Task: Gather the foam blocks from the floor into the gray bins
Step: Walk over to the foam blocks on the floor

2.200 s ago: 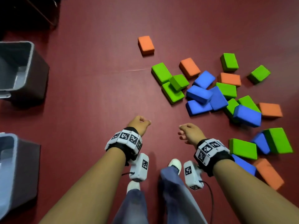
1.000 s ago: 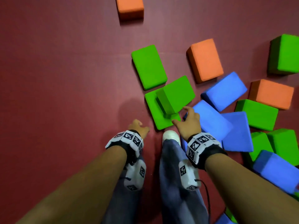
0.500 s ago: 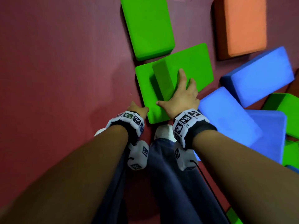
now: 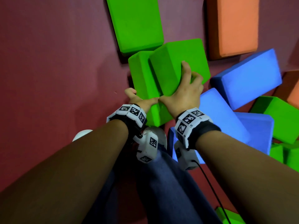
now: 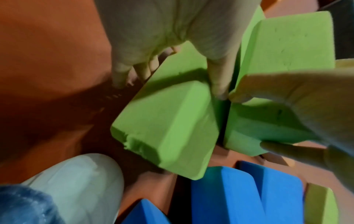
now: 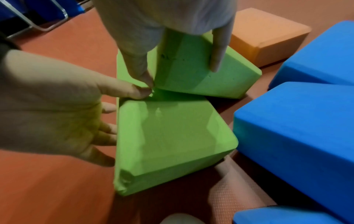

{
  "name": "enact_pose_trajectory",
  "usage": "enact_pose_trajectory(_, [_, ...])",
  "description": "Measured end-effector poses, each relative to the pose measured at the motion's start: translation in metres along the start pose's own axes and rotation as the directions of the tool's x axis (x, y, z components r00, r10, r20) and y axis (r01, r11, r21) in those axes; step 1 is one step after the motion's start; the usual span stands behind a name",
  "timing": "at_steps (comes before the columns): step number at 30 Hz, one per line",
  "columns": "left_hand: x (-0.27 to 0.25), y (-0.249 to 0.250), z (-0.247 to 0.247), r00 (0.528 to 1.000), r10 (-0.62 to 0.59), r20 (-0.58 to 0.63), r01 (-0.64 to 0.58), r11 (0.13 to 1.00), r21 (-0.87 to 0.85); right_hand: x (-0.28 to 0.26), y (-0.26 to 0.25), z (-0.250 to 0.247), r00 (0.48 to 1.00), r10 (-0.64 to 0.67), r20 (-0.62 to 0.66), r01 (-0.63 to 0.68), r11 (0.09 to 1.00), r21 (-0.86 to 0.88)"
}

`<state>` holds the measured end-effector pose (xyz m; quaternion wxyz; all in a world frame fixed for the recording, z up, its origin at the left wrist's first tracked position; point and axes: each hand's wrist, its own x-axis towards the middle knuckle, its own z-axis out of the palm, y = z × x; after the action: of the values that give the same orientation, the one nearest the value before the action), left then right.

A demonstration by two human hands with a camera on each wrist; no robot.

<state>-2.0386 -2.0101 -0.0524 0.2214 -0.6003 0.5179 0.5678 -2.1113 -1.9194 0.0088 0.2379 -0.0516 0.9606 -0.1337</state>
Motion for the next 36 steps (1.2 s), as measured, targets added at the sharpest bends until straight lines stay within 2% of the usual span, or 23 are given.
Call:
enact_pose_trajectory(5, [-0.039,0.031,-0.042,0.997,-0.061,0.049,0.055,0.991,0.124,-0.012,-0.008,-0.053,0.999,0.046,-0.013,-0.044,0.986,0.160])
enact_pose_trajectory(9, [-0.105,0.061,-0.125,0.998,-0.055,-0.006,0.055,0.982,0.183,-0.052,-0.050,-0.107,1.000,0.022,-0.012,-0.019,0.976,0.218])
enact_pose_trajectory(11, [-0.138,0.072,-0.173,0.996,-0.022,-0.086,0.030,0.995,0.100,-0.077,-0.080,-0.138,1.000,0.014,0.001,-0.014,0.970,0.242])
enact_pose_trajectory(15, [-0.216,0.087,-0.280,0.963,0.083,-0.258,-0.101,0.993,-0.059,-0.134,-0.162,-0.202,0.998,-0.062,0.016,0.054,0.949,0.311])
enact_pose_trajectory(18, [-0.279,0.088,-0.356,0.924,0.109,-0.366,-0.177,0.971,-0.159,-0.178,-0.226,-0.236,0.983,-0.179,0.033,0.154,0.915,0.373])
enact_pose_trajectory(21, [-0.349,0.080,-0.418,0.918,0.120,-0.378,-0.245,0.922,-0.301,-0.223,-0.289,-0.266,0.940,-0.338,0.045,0.293,0.867,0.404])
enact_pose_trajectory(24, [-0.426,0.056,-0.470,0.888,0.093,-0.451,-0.304,0.853,-0.424,-0.277,-0.348,-0.296,0.847,-0.530,0.045,0.462,0.775,0.432])
enact_pose_trajectory(27, [-0.511,0.018,-0.516,0.800,0.055,-0.598,-0.411,0.776,-0.479,-0.337,-0.396,-0.327,0.741,-0.666,0.086,0.561,0.685,0.465])
enact_pose_trajectory(30, [-0.596,-0.035,-0.549,0.679,0.007,-0.734,-0.526,0.702,-0.480,-0.402,-0.437,-0.350,0.612,-0.778,0.141,0.640,0.592,0.490])
enact_pose_trajectory(32, [-0.651,-0.069,-0.565,0.577,-0.049,-0.815,-0.603,0.648,-0.466,-0.449,-0.464,-0.360,0.504,-0.847,0.172,0.701,0.517,0.492])
enact_pose_trajectory(36, [-0.742,-0.144,-0.586,0.394,-0.198,-0.898,-0.709,0.556,-0.434,-0.546,-0.503,-0.368,0.292,-0.930,0.225,0.786,0.367,0.498])
